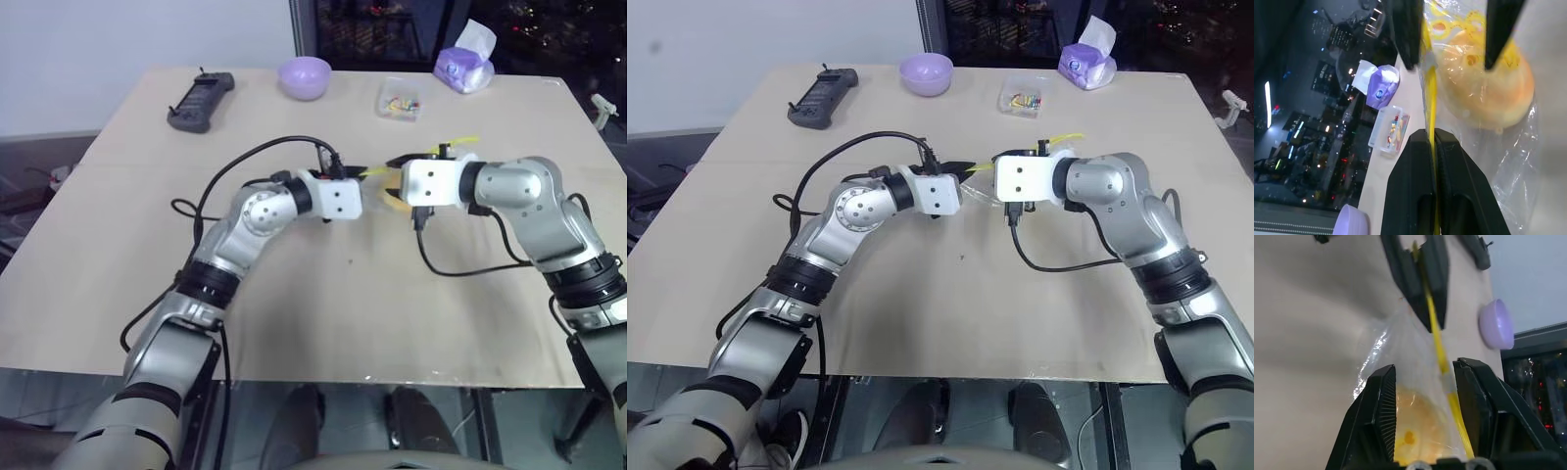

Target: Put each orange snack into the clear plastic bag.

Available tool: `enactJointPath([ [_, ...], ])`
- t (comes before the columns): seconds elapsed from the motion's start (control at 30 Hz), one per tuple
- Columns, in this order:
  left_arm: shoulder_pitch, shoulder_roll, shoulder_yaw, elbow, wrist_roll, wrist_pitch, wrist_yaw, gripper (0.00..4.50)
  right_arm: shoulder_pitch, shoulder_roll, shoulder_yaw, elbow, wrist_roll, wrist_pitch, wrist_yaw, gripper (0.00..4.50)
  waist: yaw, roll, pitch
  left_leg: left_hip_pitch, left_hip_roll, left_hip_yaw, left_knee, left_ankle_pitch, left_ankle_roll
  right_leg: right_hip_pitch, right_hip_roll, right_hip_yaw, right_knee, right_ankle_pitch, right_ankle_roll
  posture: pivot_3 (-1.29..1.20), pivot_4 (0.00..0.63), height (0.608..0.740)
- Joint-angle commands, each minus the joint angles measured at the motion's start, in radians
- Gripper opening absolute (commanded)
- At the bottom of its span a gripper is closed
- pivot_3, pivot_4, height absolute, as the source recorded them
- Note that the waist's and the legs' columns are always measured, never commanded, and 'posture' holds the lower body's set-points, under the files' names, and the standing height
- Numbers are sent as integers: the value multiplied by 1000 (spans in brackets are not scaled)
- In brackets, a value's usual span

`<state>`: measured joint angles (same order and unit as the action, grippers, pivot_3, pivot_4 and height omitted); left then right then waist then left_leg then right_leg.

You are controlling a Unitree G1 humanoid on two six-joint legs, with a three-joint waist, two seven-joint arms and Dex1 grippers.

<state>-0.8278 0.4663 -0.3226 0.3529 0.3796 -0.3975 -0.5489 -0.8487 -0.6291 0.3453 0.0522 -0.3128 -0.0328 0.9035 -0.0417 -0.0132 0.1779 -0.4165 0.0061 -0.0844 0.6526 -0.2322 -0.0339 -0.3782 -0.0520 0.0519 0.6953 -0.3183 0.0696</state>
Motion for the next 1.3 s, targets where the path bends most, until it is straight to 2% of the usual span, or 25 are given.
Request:
enactJointPath([
  [0.03, -1, 1, 26, -50, -22, 6, 0, 0, -42, 6, -15, 13, -23, -34, -33, 2050, 0, 0, 0, 0, 0, 0, 0, 0, 0, 0, 0, 0, 0, 0, 0, 0, 150, 740],
  [0.23, 3, 2, 25, -53, -23, 10, -4, 0, -53, 9, -26, 42, -37, -49, -54, 2050, -1, 0, 0, 0, 0, 0, 0, 0, 0, 0, 0, 0, 0, 0, 0, 0, 150, 740],
  [0.27, 3, 2, 24, -53, -22, 10, -5, 0, -52, 8, -28, 42, -38, -48, -54, 1502, -1, 0, 0, 0, 0, 0, 0, 0, 0, 0, 0, 0, 0, 0, 0, 0, 150, 740],
  [0.33, 3, 1, 24, -52, -22, 11, -5, 0, -50, 6, -32, 38, -37, -45, -53, 744, -1, 0, 0, 0, 0, 0, 0, 0, 0, 0, 0, 0, 0, 0, 0, 0, 150, 740],
  [1.3, 9, 0, 20, -36, -21, 7, -9, 0, -46, 4, -46, 15, -32, -20, -51, 744, -1, 0, 0, 0, 0, 0, 0, 0, 0, 0, 0, 0, 0, 0, 0, 0, 150, 740],
])
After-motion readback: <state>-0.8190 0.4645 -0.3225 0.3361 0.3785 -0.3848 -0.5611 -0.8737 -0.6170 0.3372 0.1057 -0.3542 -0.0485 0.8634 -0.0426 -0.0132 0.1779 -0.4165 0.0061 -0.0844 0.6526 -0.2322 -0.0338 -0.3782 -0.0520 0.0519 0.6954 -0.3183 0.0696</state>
